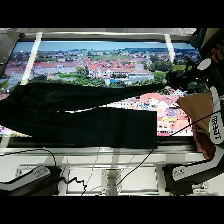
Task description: Fold the clothes and pants, and hang the long-sleeved shirts on hangers.
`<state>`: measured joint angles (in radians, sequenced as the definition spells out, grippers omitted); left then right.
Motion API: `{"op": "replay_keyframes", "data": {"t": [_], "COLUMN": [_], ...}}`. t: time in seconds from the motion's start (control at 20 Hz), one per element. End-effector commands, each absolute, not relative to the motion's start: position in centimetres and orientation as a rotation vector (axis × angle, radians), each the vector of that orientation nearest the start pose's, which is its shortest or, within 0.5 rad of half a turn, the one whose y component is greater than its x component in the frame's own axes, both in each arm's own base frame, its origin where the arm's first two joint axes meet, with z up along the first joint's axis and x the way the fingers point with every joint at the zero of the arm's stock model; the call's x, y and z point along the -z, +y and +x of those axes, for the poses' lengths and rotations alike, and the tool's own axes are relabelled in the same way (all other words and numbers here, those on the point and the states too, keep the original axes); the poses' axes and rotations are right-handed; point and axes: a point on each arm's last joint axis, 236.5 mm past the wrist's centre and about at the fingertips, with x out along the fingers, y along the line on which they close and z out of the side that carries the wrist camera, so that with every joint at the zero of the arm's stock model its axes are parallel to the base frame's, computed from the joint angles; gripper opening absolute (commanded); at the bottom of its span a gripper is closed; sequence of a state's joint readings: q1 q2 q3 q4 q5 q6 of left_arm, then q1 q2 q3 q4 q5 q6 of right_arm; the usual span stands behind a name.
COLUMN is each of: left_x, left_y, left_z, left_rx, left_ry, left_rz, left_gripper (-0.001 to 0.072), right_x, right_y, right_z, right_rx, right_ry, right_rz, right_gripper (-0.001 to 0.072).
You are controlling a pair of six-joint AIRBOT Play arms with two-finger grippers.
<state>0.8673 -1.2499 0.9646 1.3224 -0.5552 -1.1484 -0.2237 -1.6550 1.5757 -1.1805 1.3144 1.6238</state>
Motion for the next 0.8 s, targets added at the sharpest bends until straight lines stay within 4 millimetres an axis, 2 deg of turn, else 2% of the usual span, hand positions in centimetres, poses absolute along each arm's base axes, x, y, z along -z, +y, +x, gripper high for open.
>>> {"op": "replay_keyframes", "data": {"t": [0.0,0.15,0.25,0.45,0.55,0.65,0.7,0.75], "left_x": [-1.9,-0.4,0.1,0.4,0.4,0.4,0.4,0.4], "left_y": [32.7,32.5,32.5,33.2,33.2,33.2,33.2,33.2], "left_z": [33.0,32.8,32.7,31.8,31.8,31.8,31.8,31.8], "left_rx": [-0.605,-0.593,-0.591,-0.595,-0.595,-0.595,-0.595,-0.595], "left_ry": [0.775,0.814,0.827,0.878,0.879,0.879,0.879,0.88], "left_rz": [-0.185,-0.202,-0.203,-0.116,-0.112,-0.113,-0.113,-0.113], "left_gripper": [0.004,0.004,0.004,0.004,0.004,0.004,0.004,0.004], "right_x": [-0.3,0.2,1.5,5.4,5.8,5.6,5.5,5.5], "right_y": [-1.8,0.0,0.9,0.8,0.6,0.7,0.6,0.4], "right_z": [44.7,45.1,43.9,36.9,34.4,32.8,32.5,32.7], "right_rx": [-0.066,-0.086,-0.081,-0.027,-0.008,-0.005,-0.006,-0.001], "right_ry": [1.388,1.35,1.368,1.539,1.559,1.573,1.579,1.57], "right_rz": [0.448,0.391,0.363,0.336,0.322,0.315,0.305,0.296], "right_gripper": [0.0024,0.0024,0.0024,0.0024,0.0024,0.0025,0.0081,0.0357]}}
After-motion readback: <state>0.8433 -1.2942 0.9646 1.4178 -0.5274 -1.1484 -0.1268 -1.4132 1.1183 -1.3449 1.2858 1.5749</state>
